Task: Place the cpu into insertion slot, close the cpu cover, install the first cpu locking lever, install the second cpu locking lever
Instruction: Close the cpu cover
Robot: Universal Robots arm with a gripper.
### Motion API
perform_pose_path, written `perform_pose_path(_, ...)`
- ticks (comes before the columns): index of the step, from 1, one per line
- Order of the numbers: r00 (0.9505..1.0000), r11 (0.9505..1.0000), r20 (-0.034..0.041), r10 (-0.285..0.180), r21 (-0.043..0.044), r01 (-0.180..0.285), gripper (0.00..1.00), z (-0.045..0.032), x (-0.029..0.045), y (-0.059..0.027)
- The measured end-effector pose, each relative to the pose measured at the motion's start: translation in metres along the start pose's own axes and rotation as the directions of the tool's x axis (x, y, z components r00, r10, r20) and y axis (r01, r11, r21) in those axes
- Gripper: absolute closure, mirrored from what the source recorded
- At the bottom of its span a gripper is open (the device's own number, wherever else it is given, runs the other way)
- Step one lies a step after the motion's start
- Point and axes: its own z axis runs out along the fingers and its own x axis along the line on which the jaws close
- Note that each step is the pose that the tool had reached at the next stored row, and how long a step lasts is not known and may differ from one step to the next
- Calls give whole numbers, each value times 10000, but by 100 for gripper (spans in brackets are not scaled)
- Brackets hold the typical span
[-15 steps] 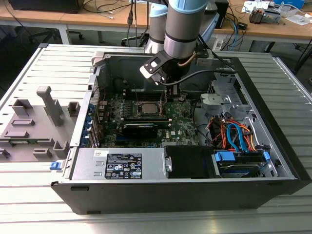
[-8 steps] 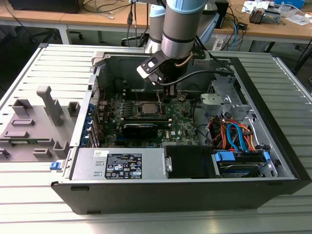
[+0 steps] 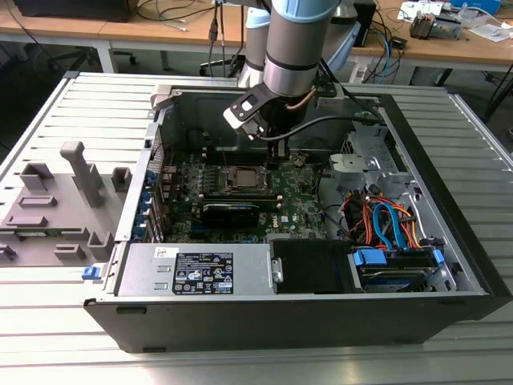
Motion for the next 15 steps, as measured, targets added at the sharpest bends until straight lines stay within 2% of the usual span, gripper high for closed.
perform_pose_path(15, 10000, 10000, 0, -1, 0, 1, 89, 3, -1, -108)
